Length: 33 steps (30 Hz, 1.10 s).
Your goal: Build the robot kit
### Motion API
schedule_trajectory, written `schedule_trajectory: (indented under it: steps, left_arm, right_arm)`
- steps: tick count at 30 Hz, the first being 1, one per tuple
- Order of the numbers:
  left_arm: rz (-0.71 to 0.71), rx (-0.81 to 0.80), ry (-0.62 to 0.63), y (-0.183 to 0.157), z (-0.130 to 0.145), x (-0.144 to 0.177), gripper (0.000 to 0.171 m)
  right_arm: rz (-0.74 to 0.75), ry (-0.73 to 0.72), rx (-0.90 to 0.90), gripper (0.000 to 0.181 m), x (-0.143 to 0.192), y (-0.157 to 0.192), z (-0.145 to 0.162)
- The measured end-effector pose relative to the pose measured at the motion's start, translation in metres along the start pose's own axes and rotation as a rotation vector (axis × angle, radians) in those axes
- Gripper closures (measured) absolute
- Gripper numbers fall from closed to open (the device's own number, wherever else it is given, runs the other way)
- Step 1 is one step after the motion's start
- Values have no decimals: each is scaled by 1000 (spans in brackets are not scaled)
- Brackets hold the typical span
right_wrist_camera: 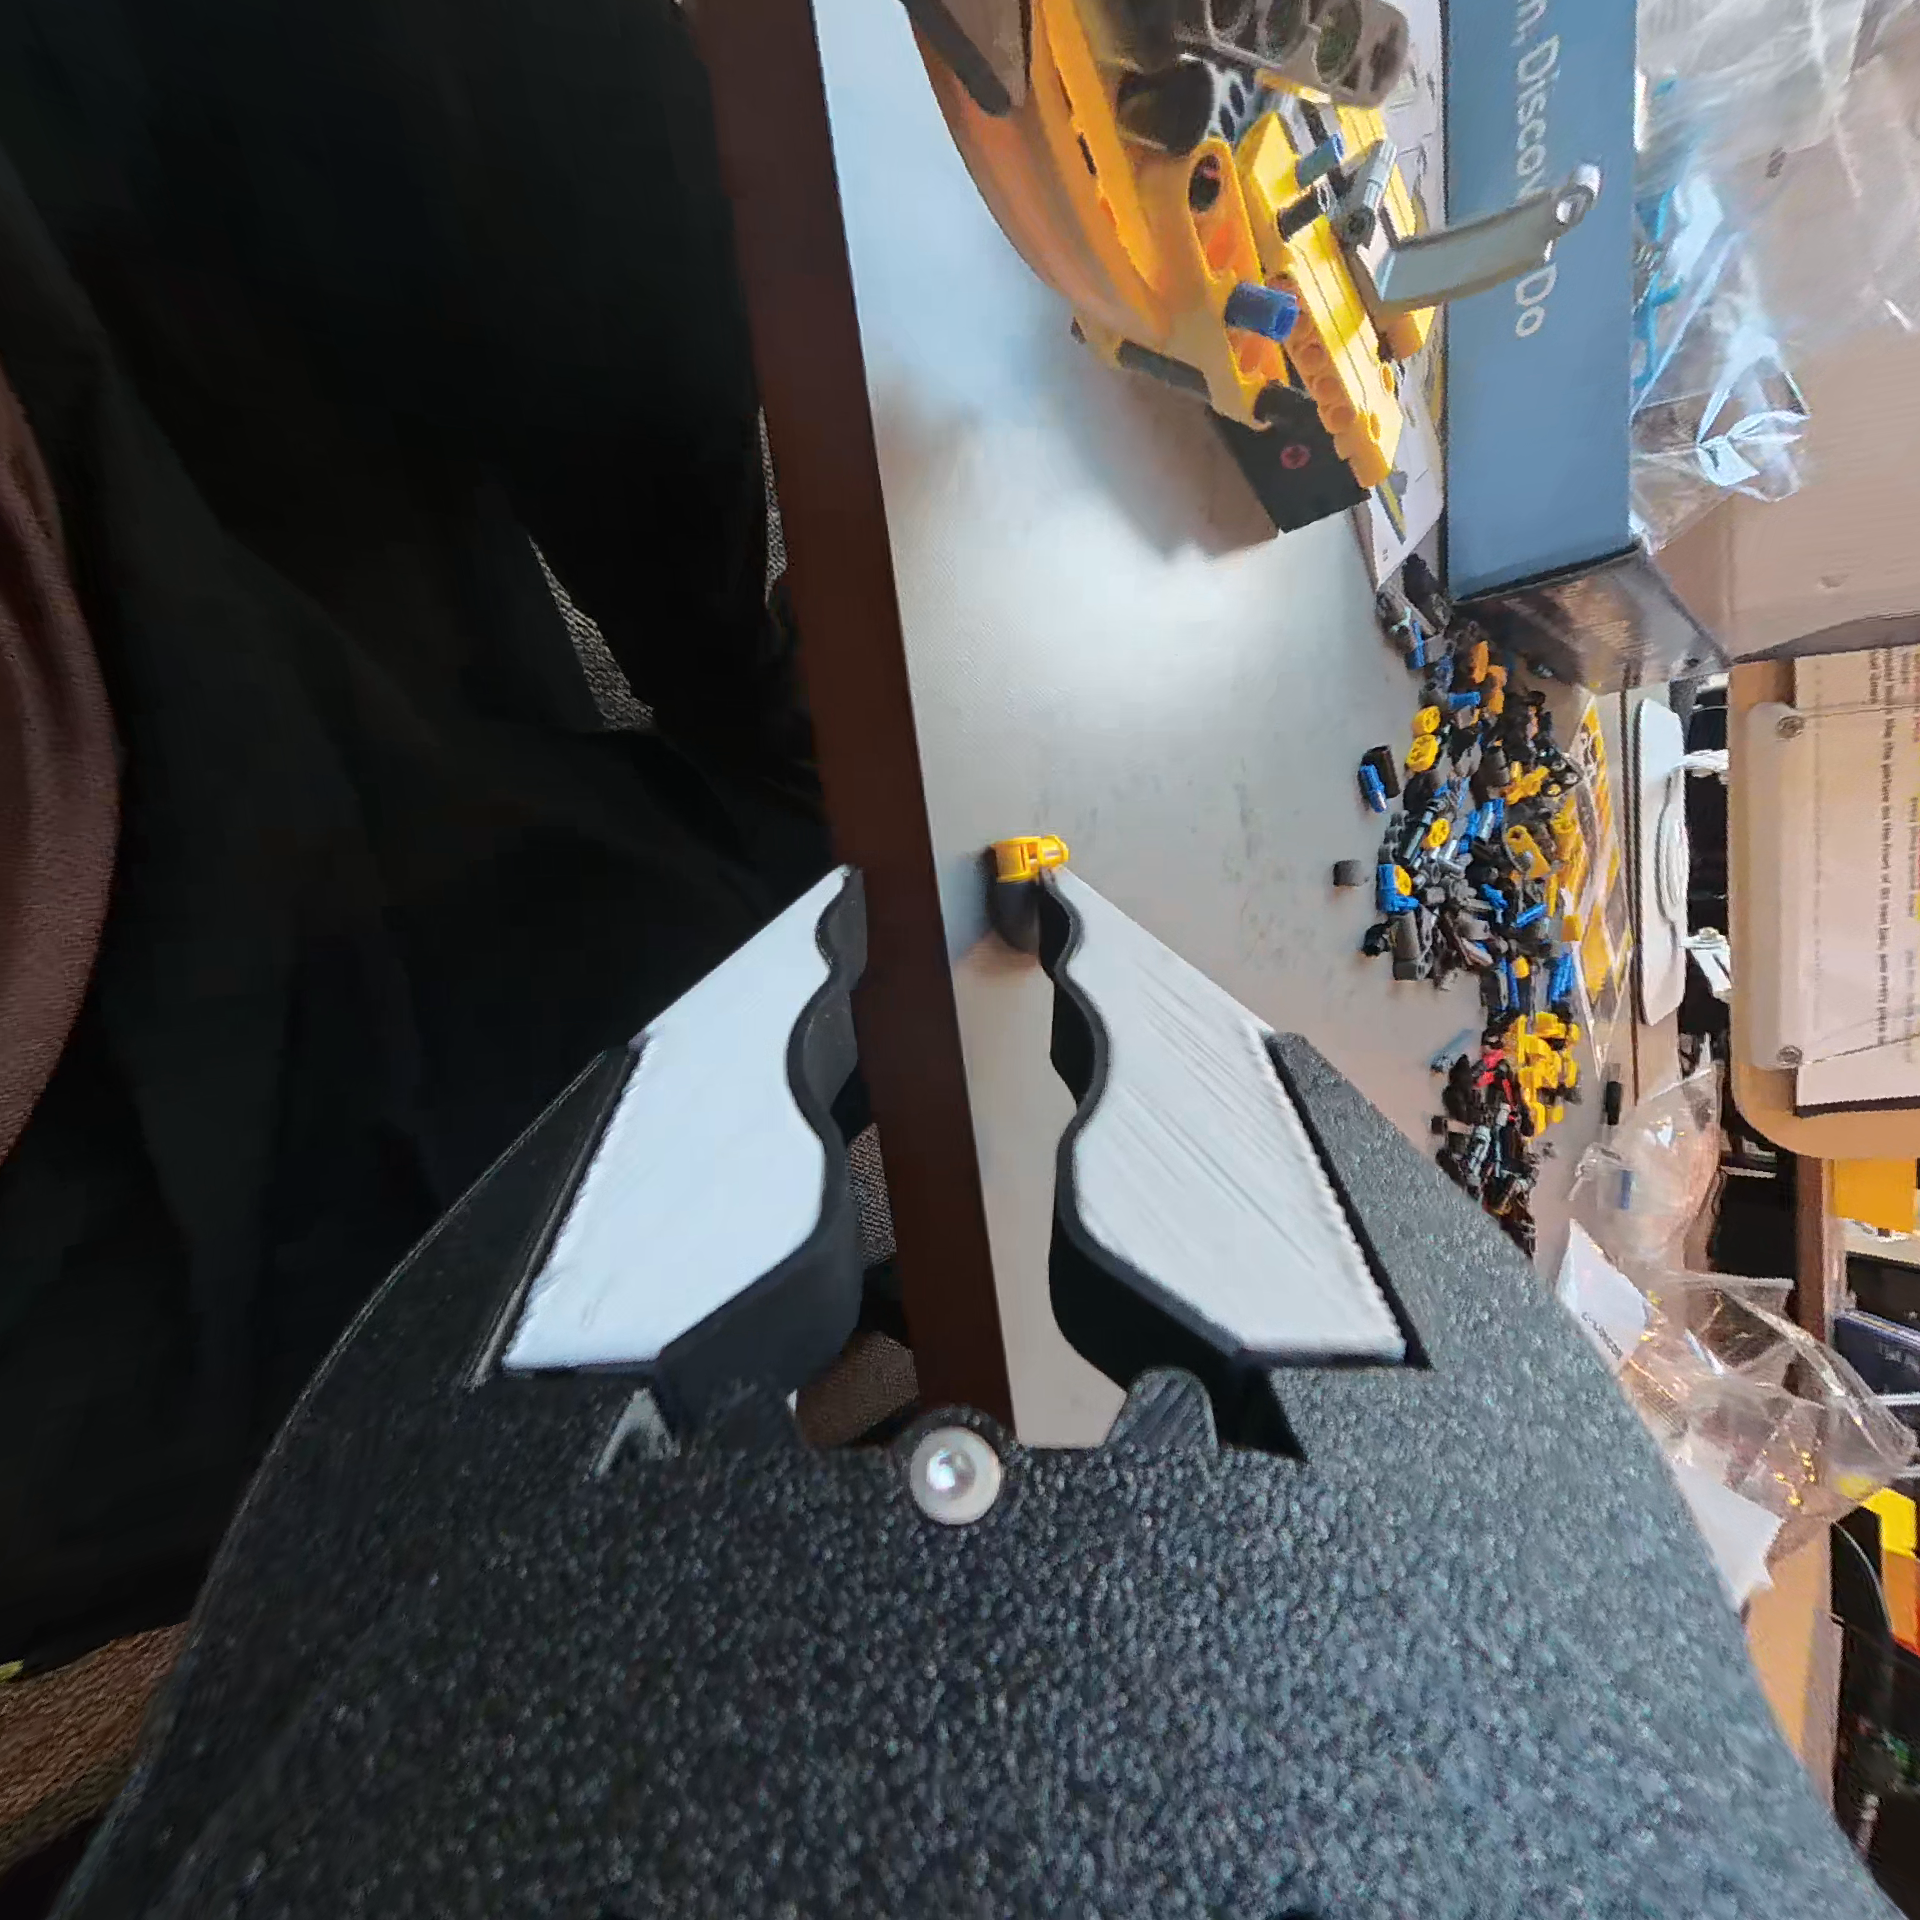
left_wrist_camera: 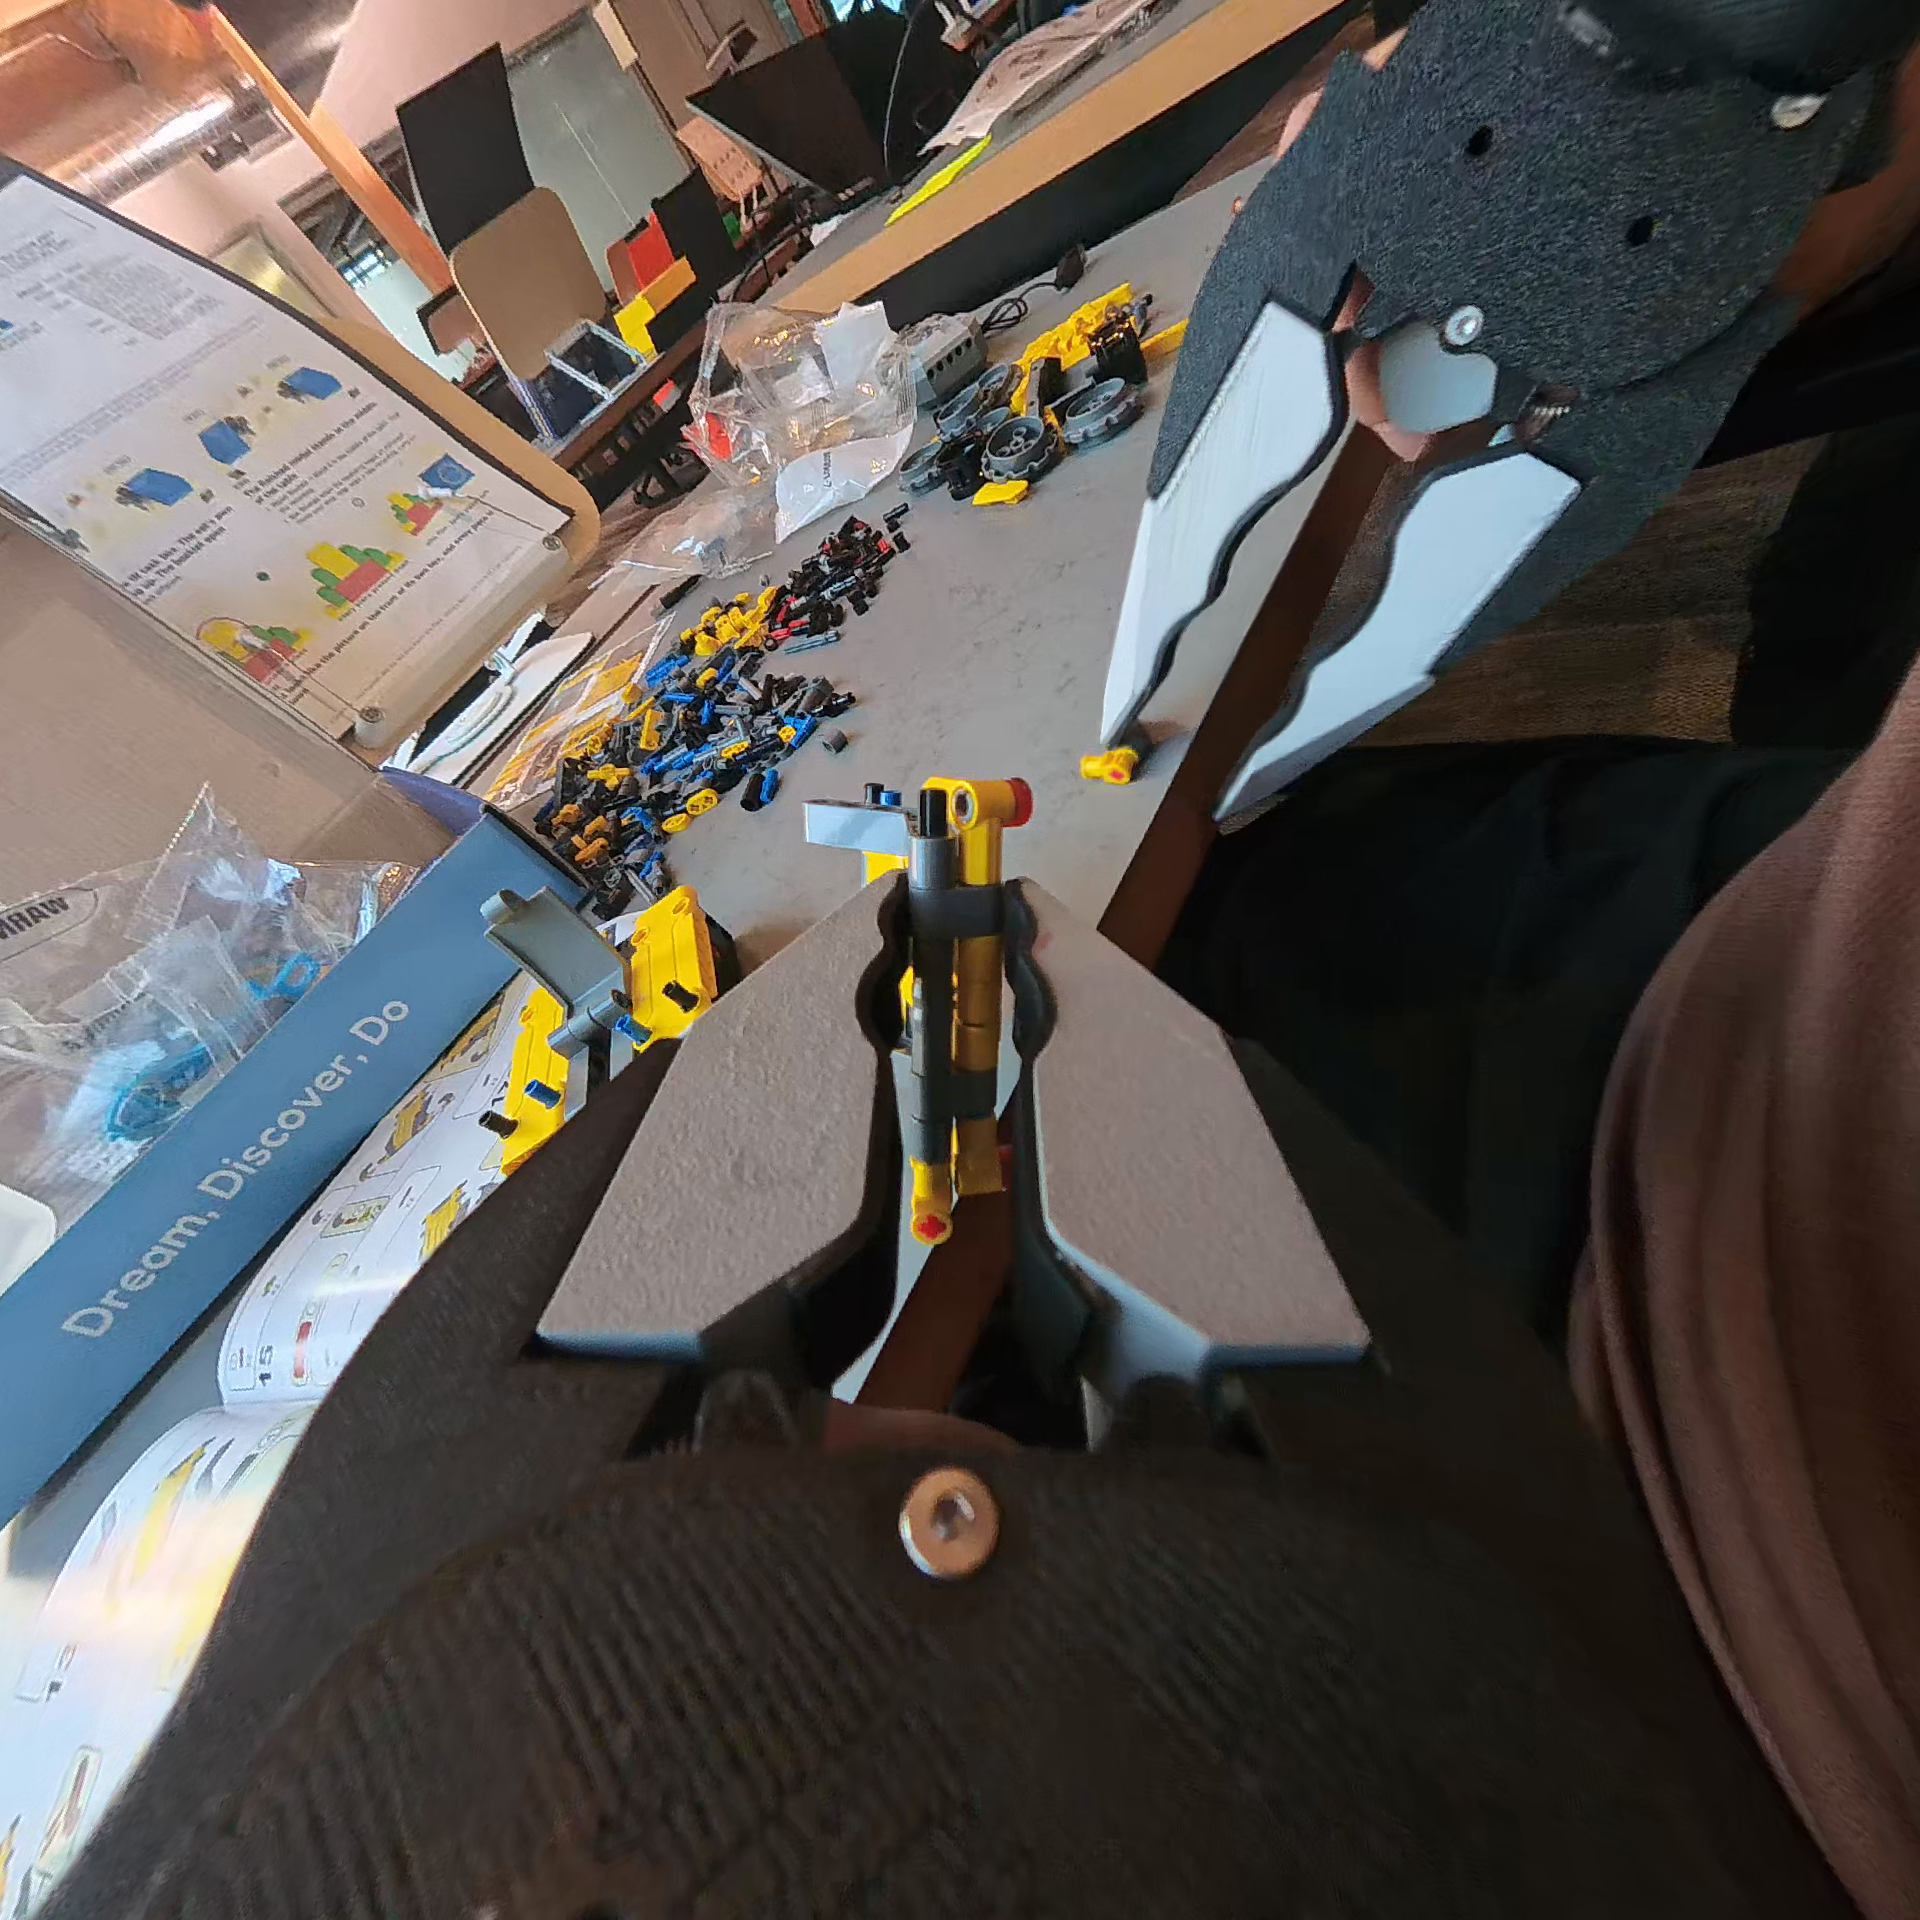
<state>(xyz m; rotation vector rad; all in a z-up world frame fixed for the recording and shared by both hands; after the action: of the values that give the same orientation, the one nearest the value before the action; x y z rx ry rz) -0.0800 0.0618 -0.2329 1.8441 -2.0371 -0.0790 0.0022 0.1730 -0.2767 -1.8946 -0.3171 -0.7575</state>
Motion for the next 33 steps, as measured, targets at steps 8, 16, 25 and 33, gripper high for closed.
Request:
schedule_trajectory:
  steps: [8,16,25,33]
  left_arm:
    - [3,13,4,0,1,0,157]
    - [13,19,5,-1,2,0,157]
    - [13,20,6,-2,2,0,157]
    - [22,21,6,-3,2,1,157]
  right_arm:
    - [16,14,20,146,-4,0,0]
    - [39,10,34,151,3,6,-4]
    - [91,23,72,158,6,3,-3]
    - [42,8,24,139,0,4,-4]
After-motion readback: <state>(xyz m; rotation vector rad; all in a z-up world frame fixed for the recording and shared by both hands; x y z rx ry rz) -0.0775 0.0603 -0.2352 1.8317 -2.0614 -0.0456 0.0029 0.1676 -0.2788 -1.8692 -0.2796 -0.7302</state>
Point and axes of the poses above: each gripper's, where its closed fingertips meet, x back along the fingers, z out of its underside, y = z × x across the jaws, the point moved 5 cm from there along x, back along the fingers, and after that the axes turned 12 degrees about x, right-handed, at the moved point
